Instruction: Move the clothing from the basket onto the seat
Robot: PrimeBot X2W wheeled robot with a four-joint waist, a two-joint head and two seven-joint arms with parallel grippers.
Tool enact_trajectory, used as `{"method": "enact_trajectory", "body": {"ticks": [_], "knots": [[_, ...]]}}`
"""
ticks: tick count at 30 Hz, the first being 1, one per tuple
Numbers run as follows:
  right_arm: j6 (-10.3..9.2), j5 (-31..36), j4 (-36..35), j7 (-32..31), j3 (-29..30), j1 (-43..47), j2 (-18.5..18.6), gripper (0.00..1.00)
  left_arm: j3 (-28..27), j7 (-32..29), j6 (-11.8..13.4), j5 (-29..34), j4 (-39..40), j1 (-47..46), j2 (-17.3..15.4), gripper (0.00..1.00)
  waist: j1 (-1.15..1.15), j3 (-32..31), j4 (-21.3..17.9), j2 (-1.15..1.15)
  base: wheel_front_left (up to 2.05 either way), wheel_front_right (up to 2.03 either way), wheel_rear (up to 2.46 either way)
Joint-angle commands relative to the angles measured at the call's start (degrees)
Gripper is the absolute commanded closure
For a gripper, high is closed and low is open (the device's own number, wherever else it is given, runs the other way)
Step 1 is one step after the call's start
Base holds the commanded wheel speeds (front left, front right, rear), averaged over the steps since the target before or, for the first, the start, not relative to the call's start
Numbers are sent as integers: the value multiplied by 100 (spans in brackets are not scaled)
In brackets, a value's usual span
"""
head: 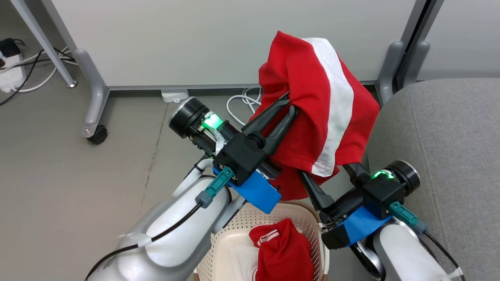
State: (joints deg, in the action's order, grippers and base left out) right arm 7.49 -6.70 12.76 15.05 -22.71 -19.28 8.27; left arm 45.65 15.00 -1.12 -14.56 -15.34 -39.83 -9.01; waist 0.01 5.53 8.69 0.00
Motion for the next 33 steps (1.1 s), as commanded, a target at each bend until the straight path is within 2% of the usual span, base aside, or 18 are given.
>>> {"method": "enact_trajectory", "body": {"ticks": [1, 8, 9, 10, 11, 33], "knots": [[1, -74, 7, 20, -27, -128, -38, 0, 35, 27, -15, -1, 21, -32, 12, 100, -1, 6, -5, 0, 0, 0, 0], [1, -283, 260, 20, -190, -343, -141, 0, 75, 27, -16, -11, 150, -53, 25, 100, -1, 47, -27, 0, 0, 0, 0], [1, -315, 292, 21, -208, -373, -157, 24, 79, 27, -14, -14, 165, -59, 19, 100, -1, 57, -28, 0, 0, 0, 0], [1, -378, 327, 20, -227, -397, -171, 89, 82, 27, -9, -15, 176, -66, 14, 100, -1, 65, -29, 0, 0, 0, 0], [1, -405, 358, 20, -240, -415, -173, 100, 85, 27, -4, -16, 183, -71, 9, 100, -1, 70, -29, 0, 0, 0, 0], [1, -515, 340, 20, -306, -275, -121, 100, 49, 27, 64, -74, 116, -86, -88, 100, -1, 76, -57, 0, 0, 0, 0]]}}
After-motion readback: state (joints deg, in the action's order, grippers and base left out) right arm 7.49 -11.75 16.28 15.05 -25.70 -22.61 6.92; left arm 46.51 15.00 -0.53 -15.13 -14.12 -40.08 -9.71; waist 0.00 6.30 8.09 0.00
